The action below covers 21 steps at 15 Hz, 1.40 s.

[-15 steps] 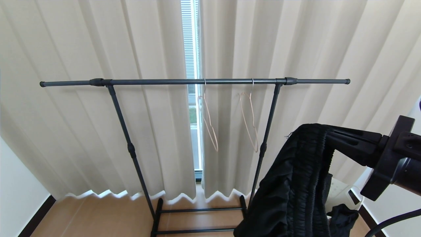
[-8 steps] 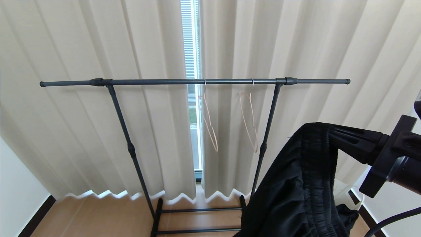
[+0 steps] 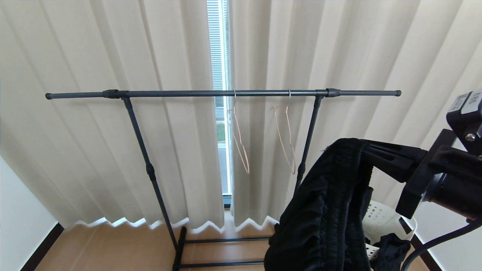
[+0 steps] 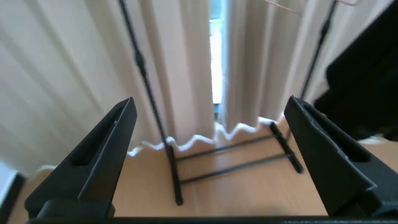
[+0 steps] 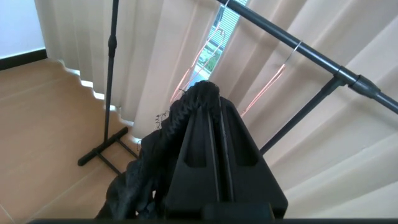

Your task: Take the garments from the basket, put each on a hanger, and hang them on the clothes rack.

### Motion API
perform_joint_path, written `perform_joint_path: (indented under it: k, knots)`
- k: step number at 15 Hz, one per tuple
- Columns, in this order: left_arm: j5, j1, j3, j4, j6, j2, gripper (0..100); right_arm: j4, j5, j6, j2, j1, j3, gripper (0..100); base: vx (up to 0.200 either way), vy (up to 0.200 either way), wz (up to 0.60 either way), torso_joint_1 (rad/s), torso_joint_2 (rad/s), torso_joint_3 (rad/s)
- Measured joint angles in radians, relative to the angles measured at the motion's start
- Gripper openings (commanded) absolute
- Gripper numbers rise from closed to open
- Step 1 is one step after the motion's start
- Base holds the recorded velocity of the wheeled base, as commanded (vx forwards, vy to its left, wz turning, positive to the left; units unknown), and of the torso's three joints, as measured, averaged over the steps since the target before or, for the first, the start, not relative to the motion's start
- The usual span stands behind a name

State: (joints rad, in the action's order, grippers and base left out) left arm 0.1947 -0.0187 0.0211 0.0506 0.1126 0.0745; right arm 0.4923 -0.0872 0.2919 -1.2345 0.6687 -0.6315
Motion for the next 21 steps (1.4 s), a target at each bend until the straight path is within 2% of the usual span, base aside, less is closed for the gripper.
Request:
perform_joint_path:
  k: [1, 6, 8, 11, 14, 16, 18, 21]
  knots:
    - [0.029, -0.004, 0.001, 0.000, -0.011, 0.033, 100, 0.003, -0.002, 0.000, -0.013, 0.000, 0.000, 0, 0.000, 0.000, 0.00, 0.000, 0.00, 0.000]
    - [0.061, -0.063, 0.014, -0.015, -0.040, 0.281, 100, 0.023, -0.007, -0.002, -0.056, 0.002, 0.001, 0, 0.000, 0.000, 0.00, 0.000, 0.00, 0.000]
    - [0.100, -0.116, 0.037, -0.091, -0.085, 0.413, 100, 0.023, -0.010, -0.009, -0.071, 0.004, 0.000, 0, 0.000, 0.000, 0.00, 0.000, 0.00, 0.000]
    - [0.138, -0.206, 0.096, -0.213, -0.179, 0.627, 100, 0.023, -0.066, -0.025, -0.087, 0.012, 0.005, 0, 0.000, 0.000, 0.00, 0.000, 0.00, 0.000]
    - [0.145, -0.344, 0.248, -0.266, -0.301, 0.826, 100, 0.021, -0.091, -0.025, -0.130, 0.015, -0.047, 0, 0.000, 0.000, 0.00, 0.000, 0.00, 0.000]
    - [0.127, -0.418, 0.377, -0.274, -0.336, 0.958, 100, 0.021, -0.100, -0.024, -0.199, 0.015, -0.141, 0, 0.000, 0.000, 0.00, 0.000, 0.00, 0.000]
    - [0.076, -0.496, 0.513, -0.279, -0.372, 1.108, 100, 0.023, -0.133, -0.033, -0.290, 0.013, -0.252, 0, 0.000, 0.000, 0.00, 0.000, 0.00, 0.000]
    - [-0.004, -0.587, 0.691, -0.305, -0.402, 1.330, 100, 0.099, -0.218, -0.127, -0.416, 0.013, -0.346, 0, 0.000, 0.000, 0.00, 0.000, 0.00, 0.000]
